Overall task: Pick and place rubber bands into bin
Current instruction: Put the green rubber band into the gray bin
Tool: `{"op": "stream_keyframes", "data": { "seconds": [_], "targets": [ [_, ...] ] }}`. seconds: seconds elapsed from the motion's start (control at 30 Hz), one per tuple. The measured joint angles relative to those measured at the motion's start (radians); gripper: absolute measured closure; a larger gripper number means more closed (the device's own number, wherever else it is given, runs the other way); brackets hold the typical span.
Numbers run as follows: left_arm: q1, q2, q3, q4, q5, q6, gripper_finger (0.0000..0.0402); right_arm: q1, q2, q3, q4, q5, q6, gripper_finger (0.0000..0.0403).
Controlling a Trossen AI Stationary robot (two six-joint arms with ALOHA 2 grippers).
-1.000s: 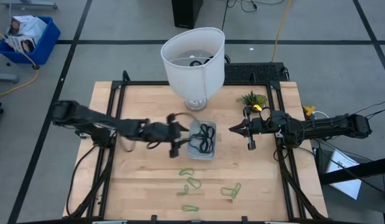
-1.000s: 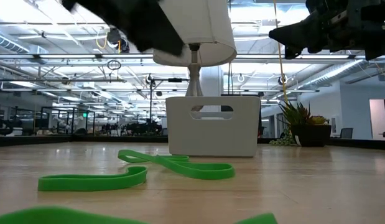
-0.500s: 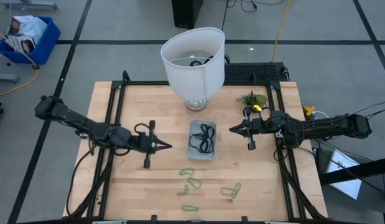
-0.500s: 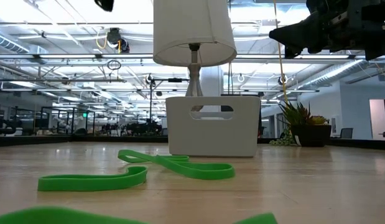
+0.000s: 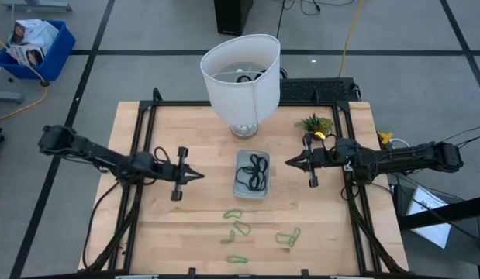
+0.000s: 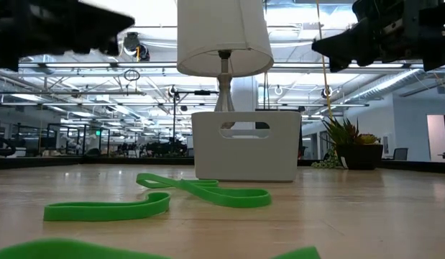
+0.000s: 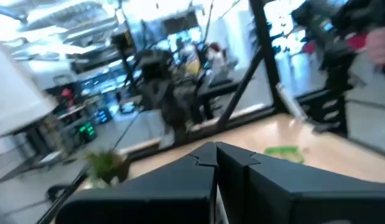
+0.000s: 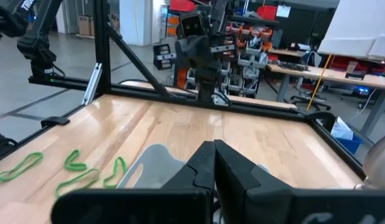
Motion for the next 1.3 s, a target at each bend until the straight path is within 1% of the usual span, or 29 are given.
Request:
{"op": "stream_keyframes", "data": {
  "seconds": [0.13,0.33,0.4,0.47,0.53,0.7,0.77,0.83,0.97,1.1,1.2,1.3],
  "targets": [
    [0.021,-0.047,-0.054,-0.024,-0.041,0.014,0.0398,0.0,0.0,0.0,-0.006,0.0,-0.008,0.0403],
    [0.039,-0.068,-0.085,-0.036,-0.04,0.034,0.0399,0.002,0.0,0.0,-0.006,0.0,-0.023,0.0403],
    [0.039,-0.068,-0.082,-0.028,-0.084,0.06,0.0394,0.021,0.0,0.0,-0.018,0.014,-0.034,0.0403],
    [0.039,-0.068,-0.069,-0.012,-0.133,0.078,0.0384,0.067,0.0,0.008,-0.061,0.044,-0.042,0.0403],
    [0.039,-0.069,-0.057,-0.011,-0.162,0.07,0.0375,0.143,0.003,0.035,-0.129,0.102,-0.04,0.0403],
    [0.037,-0.069,-0.056,-0.055,-0.164,-0.02,0.0366,0.394,0.066,0.157,-0.344,0.377,-0.011,0.0403],
    [0.037,-0.067,-0.057,-0.082,-0.164,-0.013,0.0365,0.491,0.12,0.218,-0.392,0.455,-0.003,0.0403],
    [0.037,-0.068,-0.057,-0.083,-0.164,-0.004,0.0365,0.576,0.181,0.277,-0.424,0.506,0.024,0.0403],
    [0.037,-0.068,-0.057,-0.07,-0.164,-0.039,0.0365,0.699,0.328,0.414,-0.525,0.623,0.139,0.0403],
    [0.037,-0.068,-0.057,-0.071,-0.164,-0.105,0.0364,0.758,0.465,0.51,-0.653,0.622,0.266,0.0403],
    [0.037,-0.068,-0.057,-0.071,-0.164,-0.146,0.0364,0.775,0.537,0.563,-0.78,0.568,0.416,0.0402],
    [0.037,-0.068,-0.057,-0.071,-0.163,-0.161,0.0364,0.786,0.58,0.579,-0.892,0.487,0.561,0.0394]
  ]
}}
